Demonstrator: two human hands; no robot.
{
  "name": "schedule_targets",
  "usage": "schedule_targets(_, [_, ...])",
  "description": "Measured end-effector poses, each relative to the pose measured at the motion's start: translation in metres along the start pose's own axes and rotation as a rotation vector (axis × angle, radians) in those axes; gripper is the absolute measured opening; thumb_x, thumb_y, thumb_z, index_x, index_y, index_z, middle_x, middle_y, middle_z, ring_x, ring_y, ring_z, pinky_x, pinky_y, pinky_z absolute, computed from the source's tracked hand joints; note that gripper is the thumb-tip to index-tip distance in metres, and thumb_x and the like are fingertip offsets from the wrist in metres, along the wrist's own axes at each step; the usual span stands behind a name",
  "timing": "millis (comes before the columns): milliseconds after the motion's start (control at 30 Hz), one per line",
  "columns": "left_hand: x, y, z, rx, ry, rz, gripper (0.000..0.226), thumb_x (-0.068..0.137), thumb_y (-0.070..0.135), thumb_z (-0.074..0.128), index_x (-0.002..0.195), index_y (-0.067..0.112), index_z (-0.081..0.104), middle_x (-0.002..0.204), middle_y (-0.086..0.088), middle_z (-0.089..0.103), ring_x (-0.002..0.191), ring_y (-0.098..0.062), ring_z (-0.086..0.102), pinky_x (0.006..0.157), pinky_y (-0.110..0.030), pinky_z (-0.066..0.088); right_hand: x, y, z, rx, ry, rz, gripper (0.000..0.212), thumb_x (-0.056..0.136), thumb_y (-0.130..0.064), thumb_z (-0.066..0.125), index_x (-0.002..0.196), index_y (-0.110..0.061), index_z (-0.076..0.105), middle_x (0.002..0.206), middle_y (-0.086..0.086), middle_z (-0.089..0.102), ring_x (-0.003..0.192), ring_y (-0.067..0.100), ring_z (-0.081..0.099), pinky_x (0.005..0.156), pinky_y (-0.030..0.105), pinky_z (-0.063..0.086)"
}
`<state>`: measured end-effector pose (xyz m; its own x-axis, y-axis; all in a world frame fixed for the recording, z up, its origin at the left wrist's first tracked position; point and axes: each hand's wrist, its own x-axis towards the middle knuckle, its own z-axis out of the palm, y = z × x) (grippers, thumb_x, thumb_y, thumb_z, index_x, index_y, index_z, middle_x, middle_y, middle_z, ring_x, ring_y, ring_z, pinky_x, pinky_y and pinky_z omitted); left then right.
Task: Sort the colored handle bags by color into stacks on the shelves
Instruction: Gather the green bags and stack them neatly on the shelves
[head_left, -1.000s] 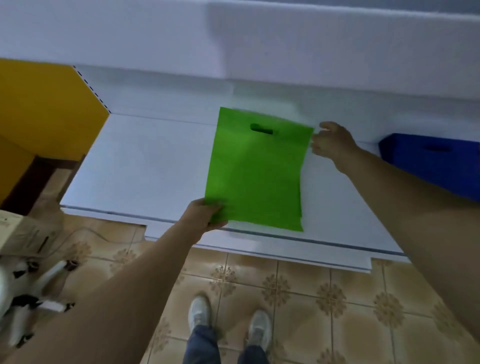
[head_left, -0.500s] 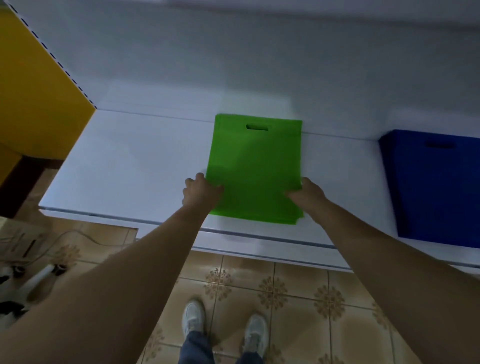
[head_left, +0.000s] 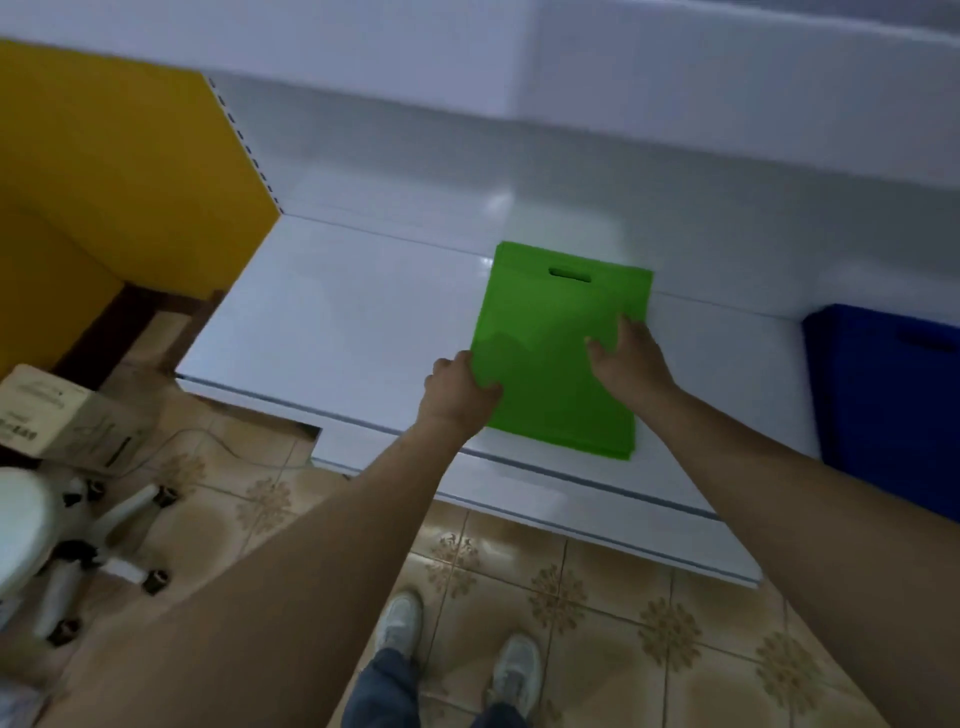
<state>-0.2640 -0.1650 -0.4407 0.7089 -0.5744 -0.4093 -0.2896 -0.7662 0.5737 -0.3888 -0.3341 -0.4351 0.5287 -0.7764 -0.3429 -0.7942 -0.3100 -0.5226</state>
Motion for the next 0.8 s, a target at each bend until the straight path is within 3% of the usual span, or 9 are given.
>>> schedule_targets(200, [-0.093, -0.025, -0.054, -0.132, 0.104, 0.053, 0.061, 0.094, 0.031, 0.057, 0.148, 0.012, 0.035, 0.141, -0.015, 0.043, 0.128, -0.031, 0.046, 0.104, -0.038, 0.04, -0.061, -0.136, -0.014, 0.015, 0.012, -0.429, 0.063, 0.101, -0.038, 0.043, 0.154, -0.011, 0.021, 0.16, 0.008, 0.022, 0.146, 0.021, 0.022, 0.117, 0.027, 0.017])
schedule_targets(367, [-0.155, -0.047, -0.112, -0.199, 0.17, 0.065, 0.061, 0.095, 0.033, 0.056, 0.149, 0.013, 0.033, 0.143, -0.014, 0.043, 0.128, -0.027, 0.047, 0.104, -0.035, 0.039, -0.156, -0.229, -0.015, -0.055, -0.112, -0.733, 0.061, 0.101, -0.048, 0.035, 0.155, -0.024, 0.018, 0.161, -0.007, 0.019, 0.146, 0.01, 0.018, 0.116, 0.022, 0.013])
schedule_targets(533, [-0.205, -0.077, -0.197, -0.21, 0.304, 0.156, 0.055, 0.096, 0.034, 0.054, 0.146, 0.017, 0.039, 0.14, -0.007, 0.043, 0.126, -0.025, 0.047, 0.104, -0.041, 0.042, -0.256, -0.33, -0.052, -0.04, -0.118, -1.041, 0.054, 0.1, -0.05, 0.035, 0.15, -0.029, 0.033, 0.153, -0.009, 0.036, 0.133, 0.01, 0.042, 0.111, 0.028, 0.033])
schedule_targets(667, [-0.235, -0.086, -0.272, -0.234, 0.44, 0.251, 0.041, 0.096, 0.03, 0.053, 0.136, 0.018, 0.05, 0.132, -0.004, 0.047, 0.112, -0.019, 0.056, 0.096, -0.04, 0.048, -0.281, -0.394, -0.109, 0.029, 0.107, -1.077, 0.05, 0.102, -0.044, 0.037, 0.146, -0.022, 0.041, 0.149, -0.002, 0.043, 0.133, 0.013, 0.043, 0.109, 0.031, 0.037])
schedule_targets(733, [-0.245, -0.081, -0.304, -0.233, 0.512, 0.293, 0.037, 0.096, 0.031, 0.053, 0.131, 0.02, 0.053, 0.126, -0.001, 0.049, 0.107, -0.017, 0.057, 0.093, -0.04, 0.05, -0.272, -0.411, -0.131, -0.002, 0.223, -0.999, 0.052, 0.102, -0.045, 0.036, 0.146, -0.018, 0.04, 0.15, 0.002, 0.042, 0.135, 0.018, 0.042, 0.113, 0.038, 0.033])
schedule_targets(800, [-0.25, -0.074, -0.33, -0.232, 0.567, 0.322, 0.035, 0.095, 0.031, 0.054, 0.129, 0.021, 0.054, 0.122, 0.001, 0.049, 0.107, -0.016, 0.055, 0.092, -0.04, 0.05, -0.261, -0.416, -0.147, -0.007, 0.303, -0.91, 0.054, 0.102, -0.046, 0.036, 0.147, -0.015, 0.039, 0.151, 0.006, 0.04, 0.138, 0.022, 0.039, 0.115, 0.036, 0.029])
